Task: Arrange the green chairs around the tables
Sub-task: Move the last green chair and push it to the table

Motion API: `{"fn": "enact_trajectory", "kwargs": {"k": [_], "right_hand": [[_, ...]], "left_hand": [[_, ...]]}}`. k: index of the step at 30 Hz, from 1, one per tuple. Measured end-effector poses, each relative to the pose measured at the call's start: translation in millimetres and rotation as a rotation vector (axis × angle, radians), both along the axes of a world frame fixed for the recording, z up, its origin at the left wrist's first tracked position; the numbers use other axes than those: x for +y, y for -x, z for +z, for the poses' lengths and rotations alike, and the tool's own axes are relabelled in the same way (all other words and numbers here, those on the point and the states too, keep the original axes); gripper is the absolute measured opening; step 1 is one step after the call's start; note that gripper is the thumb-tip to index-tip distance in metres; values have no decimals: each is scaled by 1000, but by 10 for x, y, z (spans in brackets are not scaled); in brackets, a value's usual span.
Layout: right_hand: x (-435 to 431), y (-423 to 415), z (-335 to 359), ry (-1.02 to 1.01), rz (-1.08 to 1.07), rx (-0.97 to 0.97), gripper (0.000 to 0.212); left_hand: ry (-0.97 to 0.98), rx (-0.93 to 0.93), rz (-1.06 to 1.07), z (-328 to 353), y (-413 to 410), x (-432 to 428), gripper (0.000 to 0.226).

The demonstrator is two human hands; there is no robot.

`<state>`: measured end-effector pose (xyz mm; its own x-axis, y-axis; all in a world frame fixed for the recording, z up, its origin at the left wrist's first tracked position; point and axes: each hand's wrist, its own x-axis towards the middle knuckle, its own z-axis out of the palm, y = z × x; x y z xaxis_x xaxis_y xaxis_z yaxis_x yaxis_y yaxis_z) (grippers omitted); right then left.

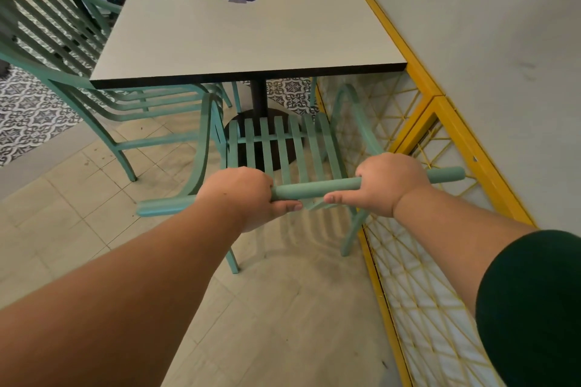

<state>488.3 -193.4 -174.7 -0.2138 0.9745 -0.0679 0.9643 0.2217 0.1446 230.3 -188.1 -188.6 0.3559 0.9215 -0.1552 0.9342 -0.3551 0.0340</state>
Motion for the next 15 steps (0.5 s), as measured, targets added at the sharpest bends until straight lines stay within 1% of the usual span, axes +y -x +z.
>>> {"fn": "enact_trajectory", "kwargs": {"k": [4,6,8,10,12,15], "right_hand": [[10,1,-20,-5,-11,0,107],[12,-10,-16,-15,-5,-9,107],[-7,-6,0,-2,-2,-13,108],[-9,-14,10,-1,-4,-6,107],[-12,-11,16,18,-14,-4,106],[19,-32,-5,17,-20,0,103]], "left_hand": [[44,6,-5,-4,-3,19,88],[107,1,-17,8,8,53,75],[225,-39,-19,56,29,79,59],[334,-68,-35,110,50,113,52],[320,-59,-82,129,69,122,55],[180,-15,-121,93,74,120,65]]}}
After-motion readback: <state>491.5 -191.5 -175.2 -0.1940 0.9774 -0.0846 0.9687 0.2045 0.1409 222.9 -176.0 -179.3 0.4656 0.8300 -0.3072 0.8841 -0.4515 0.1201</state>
